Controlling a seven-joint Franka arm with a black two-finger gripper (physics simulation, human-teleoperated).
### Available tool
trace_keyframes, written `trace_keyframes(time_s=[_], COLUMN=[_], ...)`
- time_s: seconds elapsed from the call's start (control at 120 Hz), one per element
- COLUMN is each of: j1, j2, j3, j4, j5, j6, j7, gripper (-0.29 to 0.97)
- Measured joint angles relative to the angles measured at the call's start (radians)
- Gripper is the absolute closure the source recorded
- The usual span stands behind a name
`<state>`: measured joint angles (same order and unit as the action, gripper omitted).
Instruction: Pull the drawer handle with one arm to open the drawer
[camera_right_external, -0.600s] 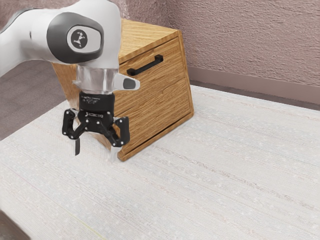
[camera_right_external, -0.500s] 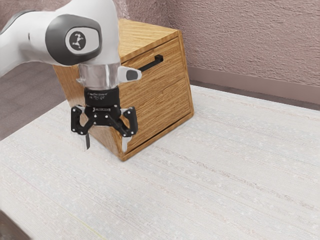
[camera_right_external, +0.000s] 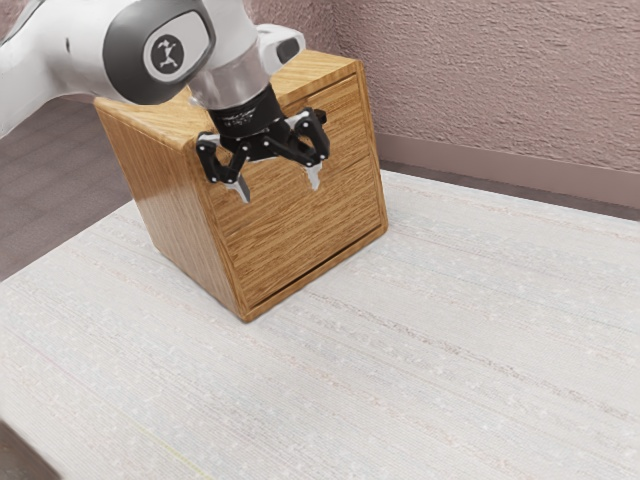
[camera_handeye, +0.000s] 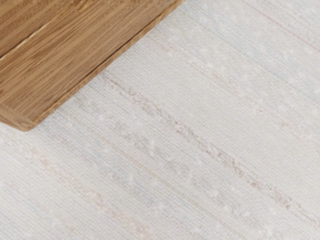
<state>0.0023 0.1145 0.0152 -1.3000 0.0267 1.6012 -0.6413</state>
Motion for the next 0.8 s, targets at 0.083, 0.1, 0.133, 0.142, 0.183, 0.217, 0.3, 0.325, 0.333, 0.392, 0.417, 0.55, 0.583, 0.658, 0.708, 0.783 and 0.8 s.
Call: trace_keyframes(time_s=[0.083, 0.1, 0.133, 0.142, 0.183, 0.217, 0.3, 0.325, 0.333, 0.392, 0.417, 0.55, 0.583, 0.658, 0.708, 0.783, 0.8], j1=[-0.007, -0.011, -0.018, -0.02, -0.026, -0.024, -0.008, -0.005, -0.005, -0.004, -0.003, 0.038, 0.051, 0.064, 0.072, 0.095, 0.1], j2=[0.004, -0.004, -0.014, -0.015, -0.001, 0.025, 0.088, 0.098, 0.1, 0.112, 0.119, 0.133, 0.133, 0.135, 0.145, 0.156, 0.157], j3=[-0.031, -0.034, -0.037, -0.038, -0.037, -0.037, -0.038, -0.039, -0.04, -0.042, -0.043, -0.056, -0.063, -0.097, -0.121, -0.135, -0.136], j4=[-0.008, -0.023, -0.044, -0.046, -0.036, -0.004, 0.079, 0.093, 0.096, 0.11, 0.117, 0.134, 0.134, 0.138, 0.159, 0.181, 0.185], j5=[0.026, 0.03, 0.036, 0.037, 0.043, 0.046, 0.051, 0.052, 0.052, 0.054, 0.054, 0.055, 0.056, 0.081, 0.1, 0.119, 0.121], j6=[0.042, 0.053, 0.071, 0.076, 0.095, 0.107, 0.131, 0.136, 0.138, 0.148, 0.151, 0.164, 0.166, 0.17, 0.172, 0.174, 0.174], j7=[0.076, 0.091, 0.118, 0.124, 0.156, 0.183, 0.25, 0.269, 0.275, 0.316, 0.334, 0.439, 0.465, 0.521, 0.557, 0.607, 0.617], gripper=[0.0, 0.0, 0.0, 0.0, 0.0, 0.0, 0.0, 0.0, 0.0, 0.0, 0.0, 0.0, 0.0, 0.0, 0.0, 0.0, 0.0])
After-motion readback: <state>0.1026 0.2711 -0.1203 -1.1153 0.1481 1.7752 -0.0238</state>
